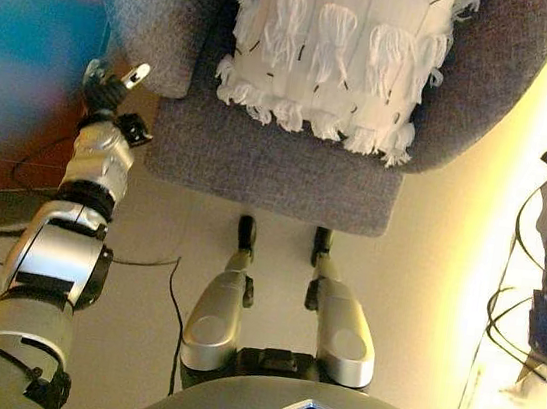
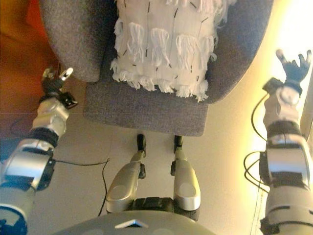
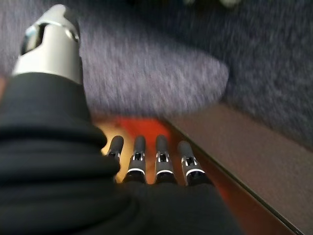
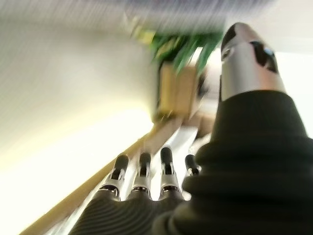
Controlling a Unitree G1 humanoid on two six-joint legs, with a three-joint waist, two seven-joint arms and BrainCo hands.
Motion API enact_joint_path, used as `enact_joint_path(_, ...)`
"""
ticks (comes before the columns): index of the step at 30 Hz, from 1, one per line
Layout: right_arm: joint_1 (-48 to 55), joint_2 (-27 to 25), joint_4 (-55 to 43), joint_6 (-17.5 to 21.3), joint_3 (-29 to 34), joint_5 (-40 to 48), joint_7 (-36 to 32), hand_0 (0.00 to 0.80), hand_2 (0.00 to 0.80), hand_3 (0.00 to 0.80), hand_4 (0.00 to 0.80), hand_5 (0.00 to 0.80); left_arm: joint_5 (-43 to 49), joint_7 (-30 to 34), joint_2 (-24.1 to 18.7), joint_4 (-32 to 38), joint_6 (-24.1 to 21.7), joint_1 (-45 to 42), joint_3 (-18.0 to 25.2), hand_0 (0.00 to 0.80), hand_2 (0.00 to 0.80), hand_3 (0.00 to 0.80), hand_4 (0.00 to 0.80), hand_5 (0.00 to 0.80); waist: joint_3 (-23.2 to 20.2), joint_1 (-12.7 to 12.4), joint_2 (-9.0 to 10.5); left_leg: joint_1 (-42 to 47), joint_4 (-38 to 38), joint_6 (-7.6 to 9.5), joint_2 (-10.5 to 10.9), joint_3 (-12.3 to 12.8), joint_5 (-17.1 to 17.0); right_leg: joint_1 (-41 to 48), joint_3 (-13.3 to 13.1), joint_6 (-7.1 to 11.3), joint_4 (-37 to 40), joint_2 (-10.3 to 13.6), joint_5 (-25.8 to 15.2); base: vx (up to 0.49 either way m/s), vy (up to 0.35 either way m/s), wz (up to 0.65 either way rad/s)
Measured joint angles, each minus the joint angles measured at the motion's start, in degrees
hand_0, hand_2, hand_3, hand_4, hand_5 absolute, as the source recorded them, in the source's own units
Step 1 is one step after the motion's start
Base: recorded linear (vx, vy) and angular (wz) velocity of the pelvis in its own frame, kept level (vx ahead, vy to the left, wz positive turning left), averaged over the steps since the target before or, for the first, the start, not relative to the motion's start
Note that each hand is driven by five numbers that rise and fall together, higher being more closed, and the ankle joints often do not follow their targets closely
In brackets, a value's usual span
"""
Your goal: Pick up the cushion and take it to the sofa
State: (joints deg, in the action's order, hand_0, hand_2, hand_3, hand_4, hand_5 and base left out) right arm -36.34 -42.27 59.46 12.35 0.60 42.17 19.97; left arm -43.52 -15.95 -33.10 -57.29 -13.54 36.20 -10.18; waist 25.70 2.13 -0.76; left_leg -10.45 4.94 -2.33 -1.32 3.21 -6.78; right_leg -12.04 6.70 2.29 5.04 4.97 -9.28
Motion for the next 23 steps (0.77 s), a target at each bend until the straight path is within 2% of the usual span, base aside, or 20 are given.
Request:
enact_joint_path(2,7.13,2.94,-0.69,0.25,3.11,-1.07,0.63,0.000,0.000,0.000,0.000,0.000,0.08,0.18,1.14,2.07,-0.83,-5.81,2.71,0.000,0.000,0.000,0.000,0.000,0.00,0.02,0.01,1.27,0.06,-0.14,-0.16,0.03,0.13,1.23,0.17,0.00,0.06,-0.14,0.04,-0.026,-0.070,-0.02)
enact_joint_path(5,17.19,7.49,-0.57,-0.27,4.58,-0.99,0.69,0.000,0.000,0.000,0.000,0.000,2.31,0.27,3.48,2.74,-0.59,-13.60,3.34,0.000,0.000,0.000,0.000,0.000,0.00,0.03,0.02,3.29,0.13,-0.34,-0.40,0.01,0.34,3.29,0.50,-0.18,0.12,-0.34,0.32,0.033,-0.064,-0.01)
enact_joint_path(8,23.93,12.75,6.30,-1.51,7.25,-0.60,-3.34,0.000,0.000,0.000,0.000,0.000,4.82,2.06,8.19,1.34,2.15,-21.39,5.67,0.000,0.000,0.000,0.000,0.000,-0.52,-0.05,0.21,6.79,0.40,-0.86,-0.76,-0.20,1.19,6.89,0.82,-0.09,0.25,-0.59,1.71,0.052,-0.040,0.04)
enact_joint_path(10,28.75,16.48,10.62,-3.38,7.18,-1.25,-6.59,0.000,0.000,0.000,0.000,0.000,7.53,3.67,11.00,-2.07,3.98,-26.73,5.75,0.000,0.000,0.000,0.000,0.000,-3.37,-0.13,0.28,6.93,0.38,-0.73,-1.08,-0.26,1.52,7.02,1.01,-0.56,0.23,-0.81,2.19,0.059,-0.028,0.00)
enact_joint_path(14,35.44,23.67,13.35,-9.33,3.36,-3.35,-12.07,0.000,0.000,0.000,0.000,0.000,13.98,5.61,16.75,-7.98,7.86,-33.95,5.47,0.000,0.000,0.000,0.000,0.000,-7.77,-0.23,0.38,9.58,0.39,-0.95,-1.41,-0.50,2.02,9.77,1.47,-0.49,0.29,-1.12,2.63,0.098,-0.044,0.04)
enact_joint_path(18,38.79,30.71,14.53,-13.96,-1.84,-4.87,-18.62,0.000,0.000,0.000,0.000,0.000,15.74,6.28,21.37,-15.54,10.47,-37.98,4.68,0.000,0.000,0.000,0.000,0.000,-15.65,-0.82,0.63,12.07,0.44,-1.04,-1.73,-0.43,3.01,12.29,1.50,-0.87,0.38,-1.38,3.85,0.067,-0.033,-0.01)
enact_joint_path(19,38.94,31.81,14.41,-14.39,-3.52,-6.50,-19.84,0.000,0.000,0.000,0.000,0.000,15.75,6.63,21.93,-16.33,11.20,-37.96,4.64,0.000,0.000,0.000,0.000,0.000,-17.15,-1.27,0.67,12.38,0.42,-1.06,-1.79,-0.43,3.05,12.41,1.48,-0.90,0.38,-1.45,3.88,0.000,0.000,0.00)
enact_joint_path(23,39.51,30.84,13.80,-15.02,-8.65,-14.66,-22.09,0.000,0.000,0.000,0.000,0.000,15.94,9.02,21.20,-16.43,14.47,-38.05,3.81,0.000,0.000,0.000,0.000,0.000,-20.70,-2.25,1.27,14.01,0.45,-1.14,-2.08,-0.56,3.18,14.65,1.67,-1.11,0.40,-1.70,4.15,0.028,-0.010,0.04)
